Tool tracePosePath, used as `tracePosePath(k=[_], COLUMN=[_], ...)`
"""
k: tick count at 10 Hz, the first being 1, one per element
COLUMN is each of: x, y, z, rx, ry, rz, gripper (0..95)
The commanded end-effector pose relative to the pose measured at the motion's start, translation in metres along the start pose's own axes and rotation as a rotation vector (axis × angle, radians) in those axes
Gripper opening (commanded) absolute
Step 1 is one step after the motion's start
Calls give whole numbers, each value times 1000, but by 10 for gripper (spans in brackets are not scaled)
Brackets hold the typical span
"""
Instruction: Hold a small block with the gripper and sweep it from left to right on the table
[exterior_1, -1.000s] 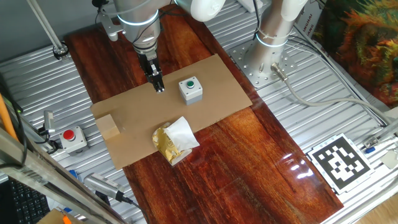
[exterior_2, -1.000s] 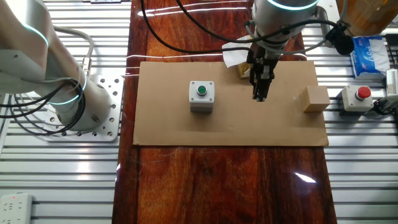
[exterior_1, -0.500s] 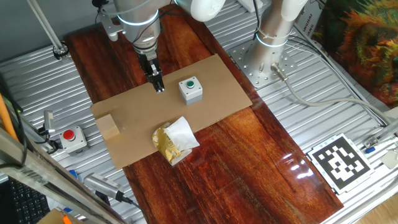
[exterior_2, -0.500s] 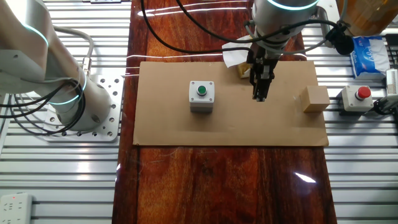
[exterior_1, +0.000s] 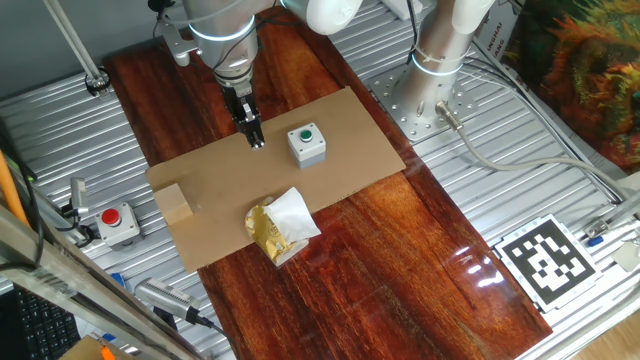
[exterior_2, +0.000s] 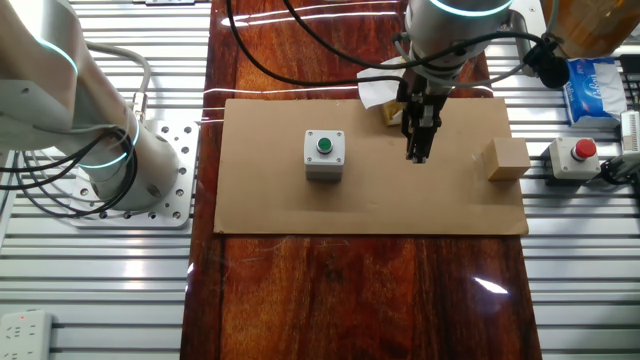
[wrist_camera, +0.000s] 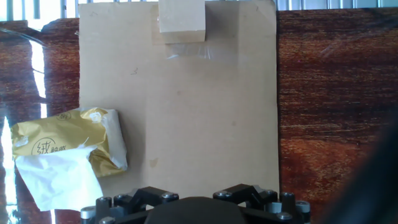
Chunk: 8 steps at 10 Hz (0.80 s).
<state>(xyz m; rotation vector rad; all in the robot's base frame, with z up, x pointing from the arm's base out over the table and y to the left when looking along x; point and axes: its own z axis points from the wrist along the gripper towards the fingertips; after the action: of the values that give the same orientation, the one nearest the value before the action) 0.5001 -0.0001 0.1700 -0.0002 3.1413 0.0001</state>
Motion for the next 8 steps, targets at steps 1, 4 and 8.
tracePosePath(k=[1, 4, 8], x=[0, -5, -13], y=[0, 2, 5], z=[0, -5, -12], rx=[44, 1, 10], ry=[68, 73, 71], rz=[26, 61, 47], gripper=[0, 0, 0])
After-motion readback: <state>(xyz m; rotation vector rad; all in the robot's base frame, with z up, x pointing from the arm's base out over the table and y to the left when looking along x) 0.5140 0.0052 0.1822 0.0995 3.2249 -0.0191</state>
